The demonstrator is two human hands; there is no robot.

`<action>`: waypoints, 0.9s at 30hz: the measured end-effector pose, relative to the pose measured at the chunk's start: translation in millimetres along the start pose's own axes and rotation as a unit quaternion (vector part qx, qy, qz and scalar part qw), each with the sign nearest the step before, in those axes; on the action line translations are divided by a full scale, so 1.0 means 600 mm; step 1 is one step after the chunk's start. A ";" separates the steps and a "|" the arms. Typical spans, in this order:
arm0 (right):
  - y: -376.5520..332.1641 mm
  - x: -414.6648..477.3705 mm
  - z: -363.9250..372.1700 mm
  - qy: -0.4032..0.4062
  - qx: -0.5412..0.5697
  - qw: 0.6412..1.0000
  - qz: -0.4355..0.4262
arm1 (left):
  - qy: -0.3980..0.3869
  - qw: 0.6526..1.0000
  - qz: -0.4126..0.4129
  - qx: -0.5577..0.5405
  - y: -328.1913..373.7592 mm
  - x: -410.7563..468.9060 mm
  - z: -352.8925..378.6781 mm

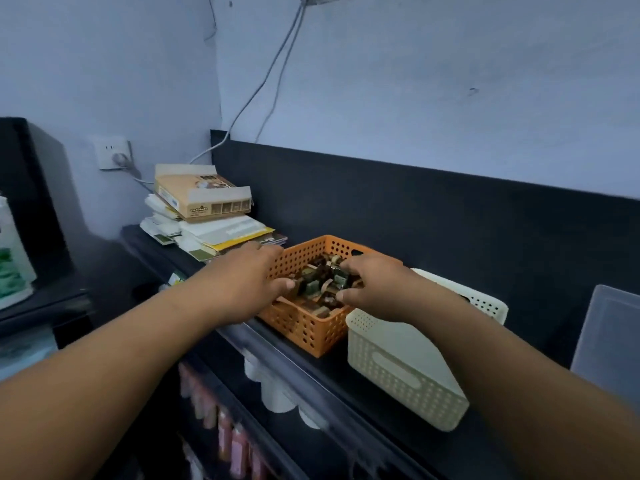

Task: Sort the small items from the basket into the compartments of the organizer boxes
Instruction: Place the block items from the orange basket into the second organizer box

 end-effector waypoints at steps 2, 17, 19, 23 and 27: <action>0.002 0.031 0.013 -0.015 0.001 1.000 0.004 | -0.016 1.000 0.011 -0.008 -0.009 0.042 0.015; 0.018 0.185 0.141 -0.157 -0.029 0.978 0.136 | -0.302 0.938 0.167 0.012 -0.035 0.276 0.195; 0.021 0.191 0.152 -0.169 -0.037 0.972 0.159 | -0.316 0.928 0.196 0.026 -0.026 0.280 0.207; 0.020 0.196 0.167 -0.186 0.009 0.963 0.197 | -0.276 0.926 0.256 0.028 -0.003 0.288 0.212; 0.021 0.199 0.176 -0.206 0.023 0.953 0.219 | -0.299 0.912 0.279 0.015 -0.004 0.283 0.228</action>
Point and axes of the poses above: each hand's wrist, its own x-axis towards the middle knuckle, its own z-axis out of the palm, y = z × x, the point moved 9 cm from there along x, towards the middle knuckle, and after that the axes turned 5 degrees about -z, right-handed, at the moved point
